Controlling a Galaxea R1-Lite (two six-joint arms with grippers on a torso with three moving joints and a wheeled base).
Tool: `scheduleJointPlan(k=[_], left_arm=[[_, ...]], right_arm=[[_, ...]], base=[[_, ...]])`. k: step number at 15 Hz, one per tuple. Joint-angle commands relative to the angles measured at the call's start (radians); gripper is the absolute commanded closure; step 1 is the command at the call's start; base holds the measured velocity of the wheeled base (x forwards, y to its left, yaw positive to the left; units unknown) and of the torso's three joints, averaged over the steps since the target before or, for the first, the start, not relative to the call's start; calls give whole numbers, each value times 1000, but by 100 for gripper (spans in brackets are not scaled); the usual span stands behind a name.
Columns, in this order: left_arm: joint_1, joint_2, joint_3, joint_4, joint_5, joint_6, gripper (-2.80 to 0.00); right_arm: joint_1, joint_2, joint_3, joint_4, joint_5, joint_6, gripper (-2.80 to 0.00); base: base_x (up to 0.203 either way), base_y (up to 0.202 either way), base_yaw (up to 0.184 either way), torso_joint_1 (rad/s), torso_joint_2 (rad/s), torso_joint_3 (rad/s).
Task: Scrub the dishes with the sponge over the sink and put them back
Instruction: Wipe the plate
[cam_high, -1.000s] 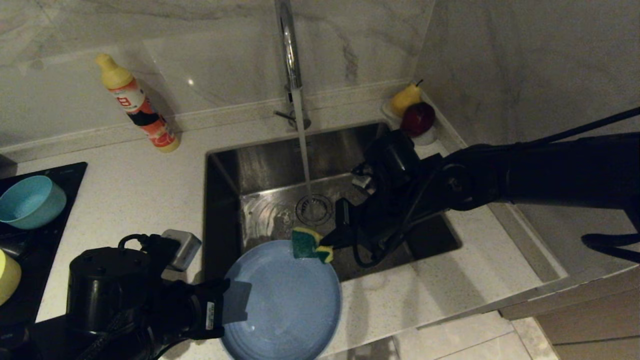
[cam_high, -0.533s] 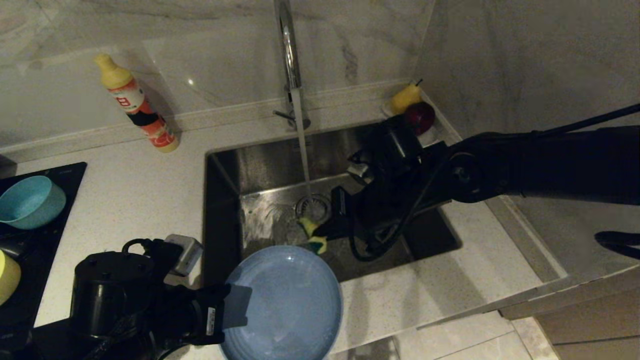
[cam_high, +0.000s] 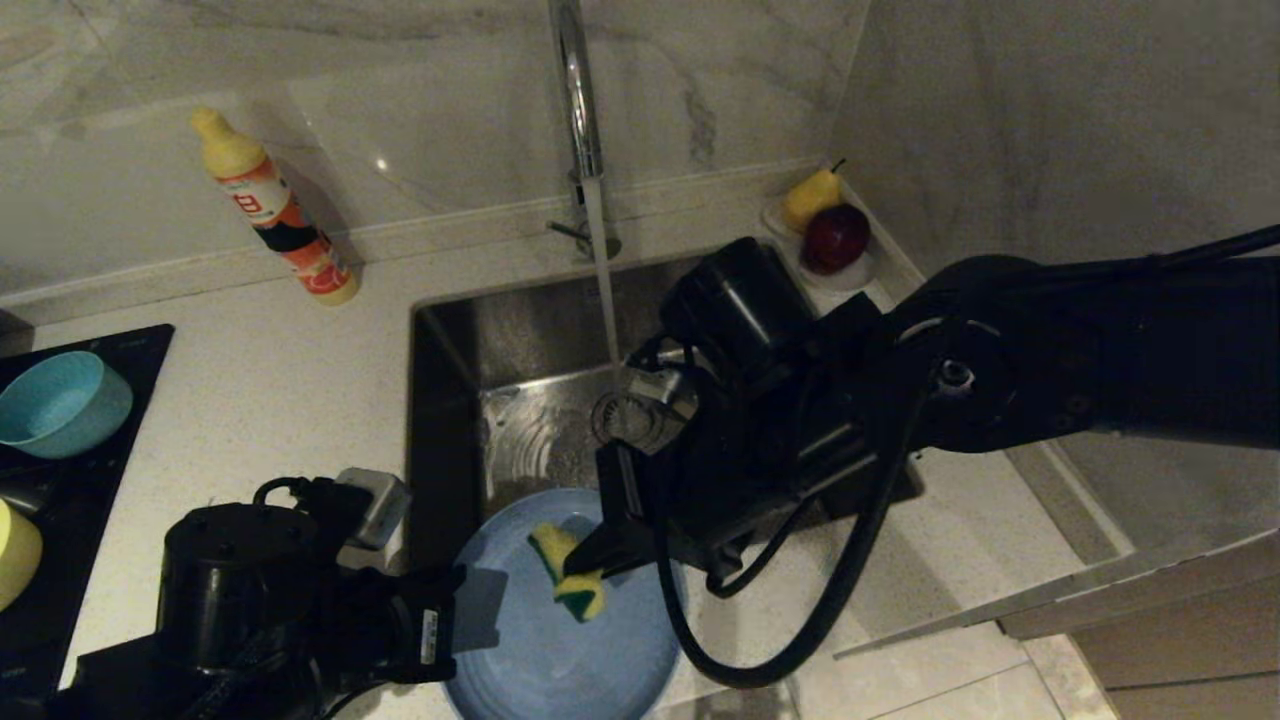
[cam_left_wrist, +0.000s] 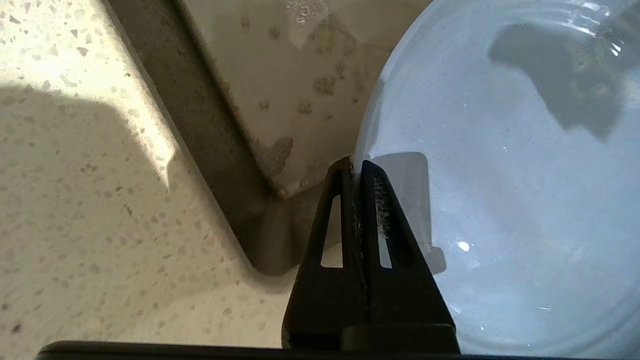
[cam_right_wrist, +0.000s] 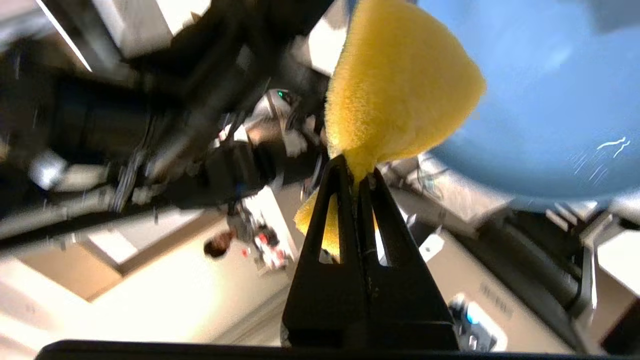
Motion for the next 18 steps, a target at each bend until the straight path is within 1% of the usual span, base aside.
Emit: scheduleJointPlan(k=[1, 2, 5, 7, 8, 10, 13, 15, 16, 18], left_arm=[[0, 43, 17, -64, 5, -6, 0], [0, 53, 22, -103, 7, -9, 0], [0, 49, 38, -113, 5, -25, 0], [0, 51, 41, -115, 5, -25, 0], [0, 51, 39, -115, 6, -25, 0], [0, 48, 35, -115, 7, -25, 0], [0, 49, 38, -115, 7, -25, 0], [0, 45, 41, -115, 7, -25, 0], [0, 42, 43, -115, 8, -25, 0], [0, 30, 43, -115, 7, -24, 0]], right_arm=[[26, -5, 9, 25, 3, 5, 0], [36, 24, 21, 30, 4, 6, 0], [78, 101, 25, 34, 2, 7, 0], [80, 139, -8, 32, 2, 8, 0], [78, 159, -34, 34, 3, 13, 0], [73, 191, -82, 40, 3, 57, 0], [72, 219, -102, 40, 3, 67, 0], [53, 253, -143, 40, 3, 85, 0], [44, 256, -143, 35, 1, 99, 0], [4, 257, -143, 34, 1, 101, 0]], base=[[0, 0, 0, 0, 0, 0], [0, 0, 0, 0, 0, 0], [0, 0, 0, 0, 0, 0], [0, 0, 0, 0, 0, 0], [0, 0, 0, 0, 0, 0], [0, 0, 0, 0, 0, 0], [0, 0, 0, 0, 0, 0], [0, 0, 0, 0, 0, 0], [0, 0, 0, 0, 0, 0], [0, 0, 0, 0, 0, 0]])
